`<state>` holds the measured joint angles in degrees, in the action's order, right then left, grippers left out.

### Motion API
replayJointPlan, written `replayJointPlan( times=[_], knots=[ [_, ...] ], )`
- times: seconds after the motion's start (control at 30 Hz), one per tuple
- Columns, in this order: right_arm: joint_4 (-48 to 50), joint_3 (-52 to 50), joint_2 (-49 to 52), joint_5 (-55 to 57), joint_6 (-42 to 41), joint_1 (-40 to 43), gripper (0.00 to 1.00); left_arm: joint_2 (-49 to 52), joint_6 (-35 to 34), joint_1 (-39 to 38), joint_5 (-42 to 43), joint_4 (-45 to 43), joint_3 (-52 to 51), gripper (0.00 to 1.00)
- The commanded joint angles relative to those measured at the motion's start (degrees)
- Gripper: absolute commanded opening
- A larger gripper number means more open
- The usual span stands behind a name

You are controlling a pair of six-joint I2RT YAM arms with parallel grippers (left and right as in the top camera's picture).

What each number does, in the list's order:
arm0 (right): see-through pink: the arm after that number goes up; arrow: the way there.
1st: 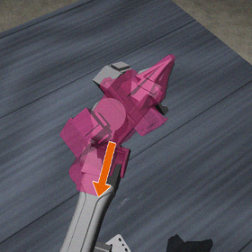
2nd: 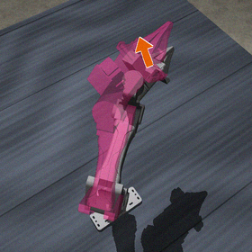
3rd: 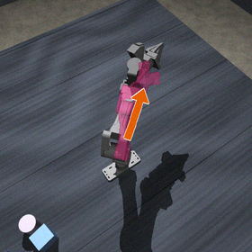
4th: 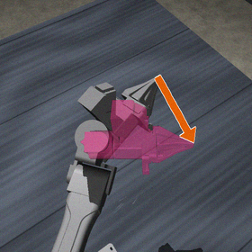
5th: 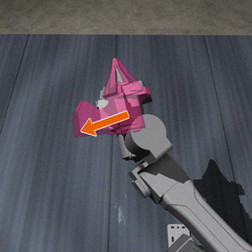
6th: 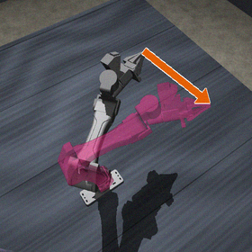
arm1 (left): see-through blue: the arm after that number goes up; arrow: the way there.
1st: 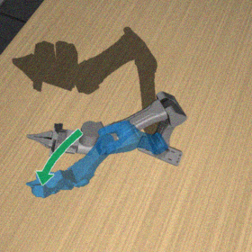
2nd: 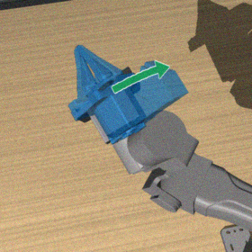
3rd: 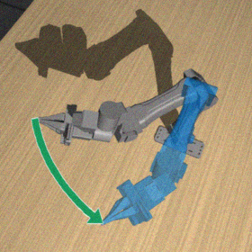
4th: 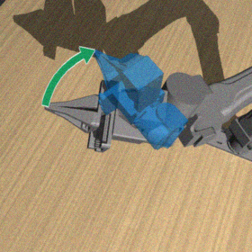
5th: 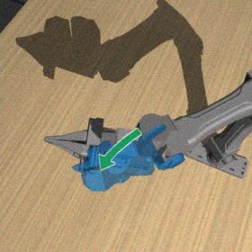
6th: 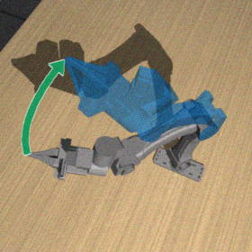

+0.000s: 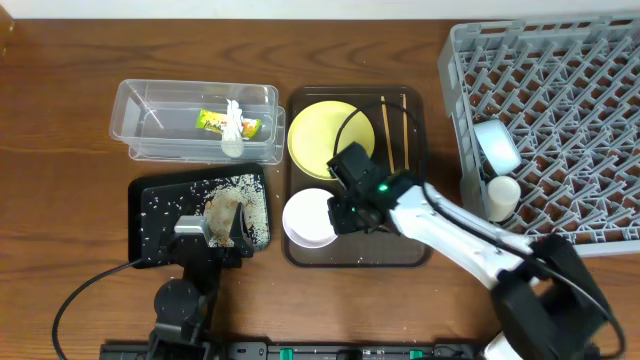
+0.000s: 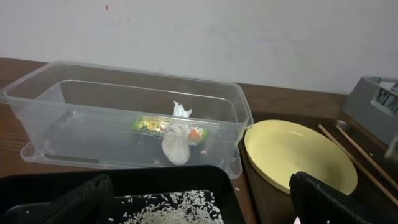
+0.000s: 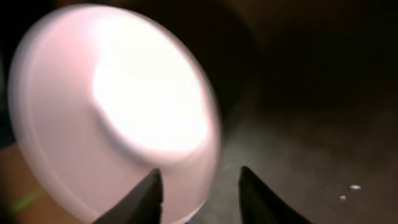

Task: Sort waste into correct bins and load items into the dishwasher rack
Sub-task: 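Grasp the pink bowl with the right gripper, then place the pink bowl in the dish rack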

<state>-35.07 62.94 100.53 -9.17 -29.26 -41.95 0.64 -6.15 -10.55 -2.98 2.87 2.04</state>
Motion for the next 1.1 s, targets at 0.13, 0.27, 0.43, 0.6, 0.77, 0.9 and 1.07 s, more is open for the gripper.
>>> replayJointPlan(
  times=[0.13, 0.27, 0.43, 0.6, 0.77, 0.9, 1.07],
  knots=[
    [-0.5, 0.0, 1.1, 3.9, -4.9, 1.0, 0.03, -0.4, -0.1, 0.3, -0.5, 0.9, -1.8, 0.93],
    [-2.5, 0.0, -5.9, 10.4, -1.6, 2.7, 0.01, -0.4, -0.1, 0.3, -0.5, 0.9, -1.8, 0.93],
    [-7.7, 0.0, -18.0, 36.6, -0.9, 6.5, 0.01, -0.4, -0.1, 0.3, -0.5, 0.9, -1.8, 0.93],
    [-9.0, 0.0, -27.9, 67.4, -0.9, 13.0, 0.01, -0.4, -0.1, 0.3, -0.5, 0.9, -1.8, 0.93],
    [-4.0, 0.0, -30.4, 80.1, 4.5, 22.9, 0.01, -0.4, -0.1, 0.3, -0.5, 0.9, -1.8, 0.93],
    [-1.2, 0.0, -29.3, 78.8, 6.6, 31.3, 0.01, -0.4, -0.1, 0.3, -0.5, 0.9, -1.8, 0.93],
    [-0.2, 0.0, -25.0, 74.2, 6.6, 40.4, 0.01, -0.4, -0.1, 0.3, -0.5, 0.9, -1.8, 0.93]
  ],
)
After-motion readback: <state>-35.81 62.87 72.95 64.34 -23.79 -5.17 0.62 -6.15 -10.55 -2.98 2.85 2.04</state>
